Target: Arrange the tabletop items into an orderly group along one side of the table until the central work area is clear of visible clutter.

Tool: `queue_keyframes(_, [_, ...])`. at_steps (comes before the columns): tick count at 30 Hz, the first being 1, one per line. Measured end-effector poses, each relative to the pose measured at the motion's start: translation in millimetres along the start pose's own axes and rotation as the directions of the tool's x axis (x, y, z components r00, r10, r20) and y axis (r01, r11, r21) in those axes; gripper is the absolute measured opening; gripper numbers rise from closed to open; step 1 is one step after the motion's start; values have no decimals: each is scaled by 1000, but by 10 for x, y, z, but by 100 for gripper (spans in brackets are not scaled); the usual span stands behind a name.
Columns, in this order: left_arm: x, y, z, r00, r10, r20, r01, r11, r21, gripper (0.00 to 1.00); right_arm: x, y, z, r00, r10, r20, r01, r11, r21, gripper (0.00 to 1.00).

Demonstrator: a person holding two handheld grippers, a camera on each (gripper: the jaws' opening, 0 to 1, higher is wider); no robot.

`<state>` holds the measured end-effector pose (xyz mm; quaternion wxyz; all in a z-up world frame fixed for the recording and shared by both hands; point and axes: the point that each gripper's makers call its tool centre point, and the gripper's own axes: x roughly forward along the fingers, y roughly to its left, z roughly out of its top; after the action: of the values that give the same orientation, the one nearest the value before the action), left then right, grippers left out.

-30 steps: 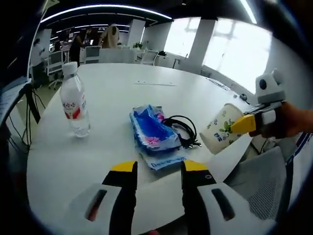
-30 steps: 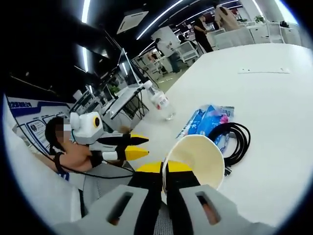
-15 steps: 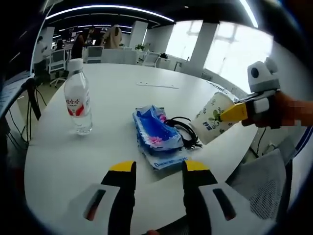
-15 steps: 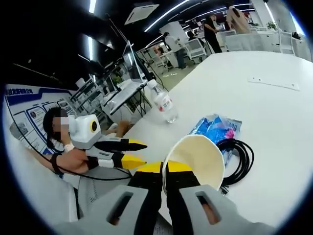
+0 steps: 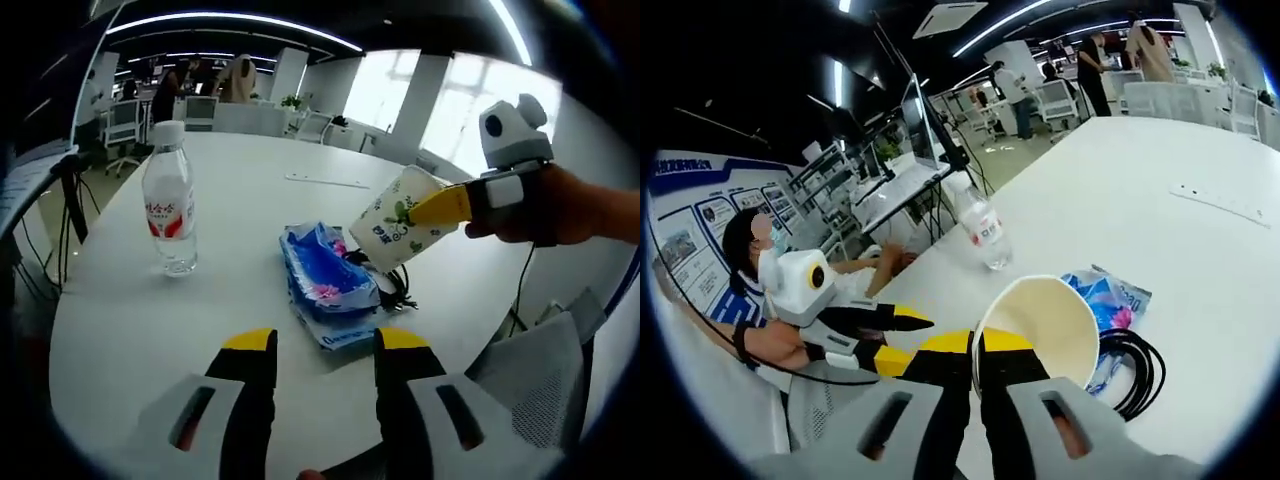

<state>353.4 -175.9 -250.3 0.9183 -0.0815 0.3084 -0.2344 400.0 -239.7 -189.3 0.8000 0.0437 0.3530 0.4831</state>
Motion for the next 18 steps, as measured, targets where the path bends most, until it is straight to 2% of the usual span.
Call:
queue_keyframes(3, [-5, 7, -3, 1000, 0, 0, 0, 1000, 2, 38, 85, 3, 50, 1000, 2, -20, -3, 999, -39, 0])
queue_keyframes(7, [-6, 9, 0, 1000, 2, 6, -2, 1000, -2, 38, 198, -22, 49, 997, -7, -79, -2, 993, -121, 0])
queue_keyframes(11, [-6, 10, -1, 1000, 2, 9, -2, 1000, -1, 38, 286, -27, 70, 995, 10, -98, -24, 990, -139, 0])
queue_keyframes(18, [-23, 25, 8, 1000, 3, 20, -3, 1000, -7, 38, 424, -122, 116, 989, -4, -149, -29, 976, -217, 0])
